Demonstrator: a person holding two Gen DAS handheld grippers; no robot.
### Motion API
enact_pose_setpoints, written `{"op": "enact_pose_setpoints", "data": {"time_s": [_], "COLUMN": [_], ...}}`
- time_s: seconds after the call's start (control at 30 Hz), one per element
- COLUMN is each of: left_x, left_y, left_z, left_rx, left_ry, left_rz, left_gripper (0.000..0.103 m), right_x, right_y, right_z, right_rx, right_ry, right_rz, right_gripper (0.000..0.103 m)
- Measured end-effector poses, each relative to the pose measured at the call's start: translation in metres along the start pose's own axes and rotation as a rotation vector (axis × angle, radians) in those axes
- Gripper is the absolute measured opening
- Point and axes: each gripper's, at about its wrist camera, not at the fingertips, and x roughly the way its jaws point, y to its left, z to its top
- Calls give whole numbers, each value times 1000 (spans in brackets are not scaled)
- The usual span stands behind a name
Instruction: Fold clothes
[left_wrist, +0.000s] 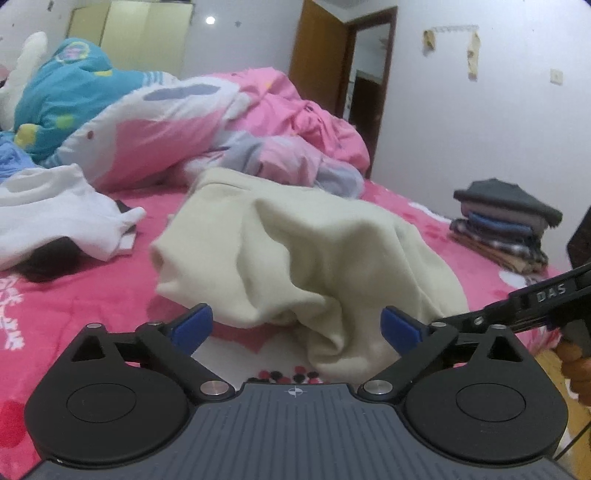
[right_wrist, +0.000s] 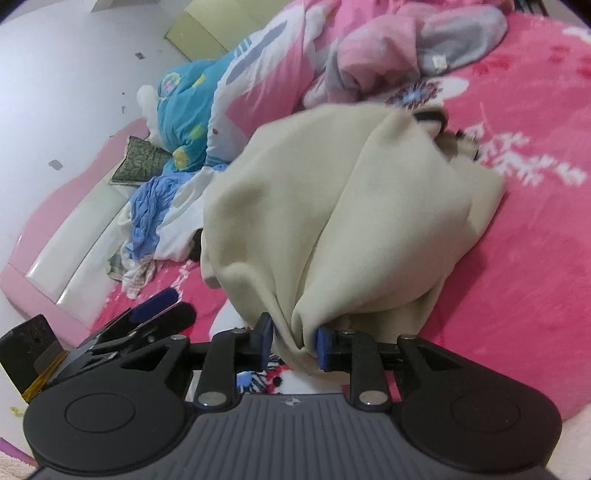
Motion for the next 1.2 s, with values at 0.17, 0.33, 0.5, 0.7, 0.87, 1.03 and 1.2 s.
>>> {"op": "enact_pose_setpoints", "data": {"time_s": [0.17,0.33,0.5,0.7,0.87,1.03,1.2], "left_x": [-4,-9,-16,-27,-40,-52,-49], "left_y": [14,33,53,82,100,108,111], "left_z": [-5,-14,-19,-23,-27,-28,-25], "left_rx": [-58,-166,-245,-330,-359,-357,-400], "left_ry": [28,65,78,54,17,-26,-19], "left_rz": [26,25,37,75,111,126,87], "left_gripper": [102,103,103,103,103,103,97], "right_x": [-22,-30,-33,19,60,81,51], "right_y": [16,50,96,120,60,-24,41], "right_z": [3,12,24,55,111,126,73], "right_rx": [-42,-128,-306,-515,-307,193,-45], "right_ry": [-52,-91,-193,-231,-207,-7,-10], "right_rz": [-75,-155,-173,-292,-392,-184,80], "right_gripper": [35,43,73,95,99,37,22]}}
